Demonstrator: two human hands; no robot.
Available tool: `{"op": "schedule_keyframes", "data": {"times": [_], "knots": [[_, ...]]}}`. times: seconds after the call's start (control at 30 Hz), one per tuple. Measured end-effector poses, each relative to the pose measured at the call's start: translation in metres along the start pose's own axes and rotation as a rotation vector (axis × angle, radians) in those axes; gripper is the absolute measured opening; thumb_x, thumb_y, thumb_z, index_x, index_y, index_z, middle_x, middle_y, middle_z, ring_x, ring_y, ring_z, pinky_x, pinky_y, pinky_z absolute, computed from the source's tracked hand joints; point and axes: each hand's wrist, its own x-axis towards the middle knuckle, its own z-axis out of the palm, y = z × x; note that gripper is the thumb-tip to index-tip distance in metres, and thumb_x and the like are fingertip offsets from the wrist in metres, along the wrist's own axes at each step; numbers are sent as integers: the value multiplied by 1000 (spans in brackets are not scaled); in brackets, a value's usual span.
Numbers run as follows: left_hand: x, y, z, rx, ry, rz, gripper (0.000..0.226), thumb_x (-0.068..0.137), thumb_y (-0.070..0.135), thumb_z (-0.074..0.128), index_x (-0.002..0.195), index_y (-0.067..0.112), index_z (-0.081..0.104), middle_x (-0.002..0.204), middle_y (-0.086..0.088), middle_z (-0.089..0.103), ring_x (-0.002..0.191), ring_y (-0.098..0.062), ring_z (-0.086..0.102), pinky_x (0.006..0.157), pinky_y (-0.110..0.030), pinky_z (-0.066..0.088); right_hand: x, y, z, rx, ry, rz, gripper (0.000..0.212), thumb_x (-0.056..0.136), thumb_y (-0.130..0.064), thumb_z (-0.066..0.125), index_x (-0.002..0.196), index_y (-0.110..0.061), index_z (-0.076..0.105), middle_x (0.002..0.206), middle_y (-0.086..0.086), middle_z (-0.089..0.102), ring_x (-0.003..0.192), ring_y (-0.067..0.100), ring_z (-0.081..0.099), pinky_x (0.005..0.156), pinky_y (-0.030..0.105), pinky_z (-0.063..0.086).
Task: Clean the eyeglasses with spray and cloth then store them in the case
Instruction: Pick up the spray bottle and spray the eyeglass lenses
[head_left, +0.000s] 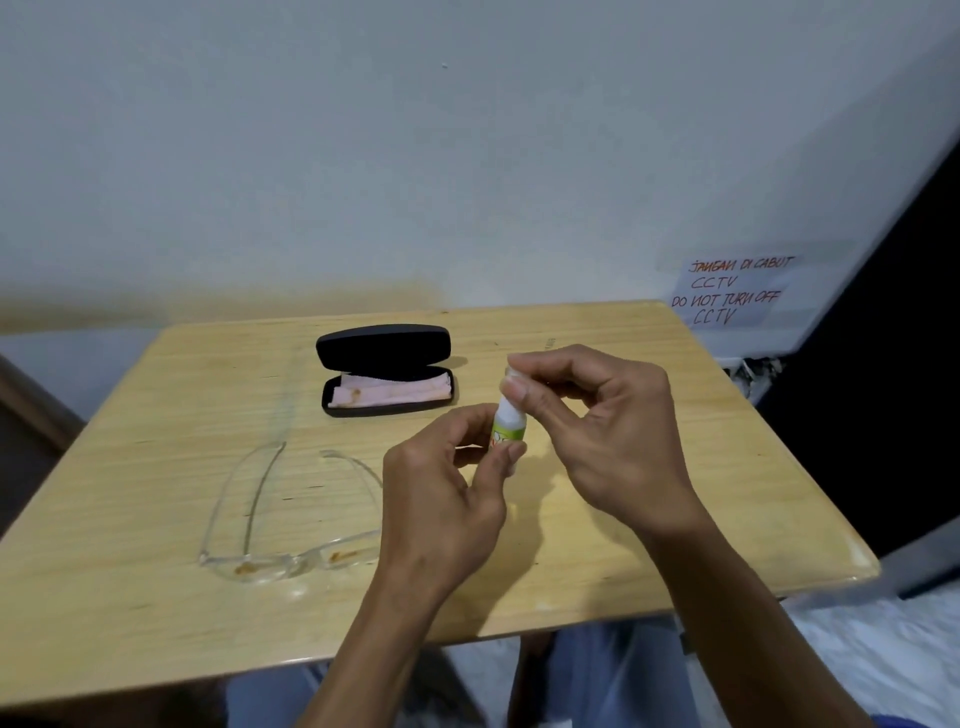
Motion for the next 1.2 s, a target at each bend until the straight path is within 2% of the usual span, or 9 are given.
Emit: {"op": "schedule_keyframes", "data": {"times": [0.27, 0.37, 0.53, 0.7, 0.8, 0.87, 0.97, 1.07, 1.2], "knots": [[1, 1, -5, -7, -49, 35, 25, 81, 9, 78, 103, 19, 74, 80, 12, 76, 71, 2, 73, 68, -16, 57, 7, 3, -11, 103, -110, -8, 14, 85, -6, 78, 97, -12, 79, 91, -4, 80, 89, 8, 76, 81, 21, 57], [2, -1, -6, -12, -95, 12, 24, 81, 8, 78, 102, 18, 75, 81, 13, 76, 69, 2, 72, 67, -19, 59, 12, 0, -16, 183, -139, -21, 17, 85, -4, 76, 98, -15, 78, 96, -2, 80, 92, 12, 77, 83, 26, 59], [-13, -8, -5, -44, -101, -95, 24, 80, 10, 80, 100, 23, 76, 84, 18, 76, 73, 6, 72, 70, -17, 58, 32, -13, -41, 241, -59, -58, 20, 83, -3, 75, 98, -16, 74, 88, -10, 80, 87, 9, 76, 82, 22, 58], [-8, -9, 2, -99, -34, -142, 25, 80, 4, 78, 99, 20, 76, 84, 12, 77, 74, -1, 74, 72, -16, 57, 15, 11, -36, 205, 90, 47, 18, 84, -2, 78, 99, -12, 76, 96, 4, 80, 88, 12, 76, 81, 23, 58], [-6, -13, 2, -114, 7, -180, 23, 79, 7, 80, 97, 20, 76, 82, 12, 77, 75, -3, 75, 71, -17, 58, -5, 39, -41, 55, 233, 193, 15, 84, -12, 81, 99, -15, 78, 89, -2, 80, 80, 7, 75, 75, 20, 59], [-4, -14, 2, -129, 30, -202, 23, 78, 9, 81, 97, 20, 76, 82, 12, 78, 77, -3, 75, 69, -16, 57, -15, 59, -43, -77, 298, 286, 12, 85, -20, 80, 97, -19, 79, 88, -7, 79, 80, 4, 74, 79, 26, 61], [-1, -13, 5, -148, 49, -208, 24, 77, 9, 81, 99, 19, 76, 87, 9, 77, 81, -2, 74, 70, -17, 58, -23, 87, -42, -371, 285, 341, 10, 88, -31, 77, 95, -24, 78, 92, -6, 77, 86, -1, 71, 85, 30, 57], [1, -13, 8, -145, 62, -197, 26, 76, 8, 82, 99, 17, 76, 91, 7, 77, 83, -4, 74, 71, -17, 58, -22, 108, -35, -538, 188, 363, 9, 86, -35, 77, 93, -29, 78, 102, 5, 75, 98, 21, 70, 85, 33, 55], [2, -13, 12, -157, 89, -214, 26, 76, 7, 82, 100, 16, 76, 90, 5, 77, 82, -7, 75, 74, -17, 59, -23, 120, -26, -644, 146, 285, 9, 81, -25, 82, 88, -23, 79, 88, 1, 76, 94, 27, 70, 83, 48, 56]]}}
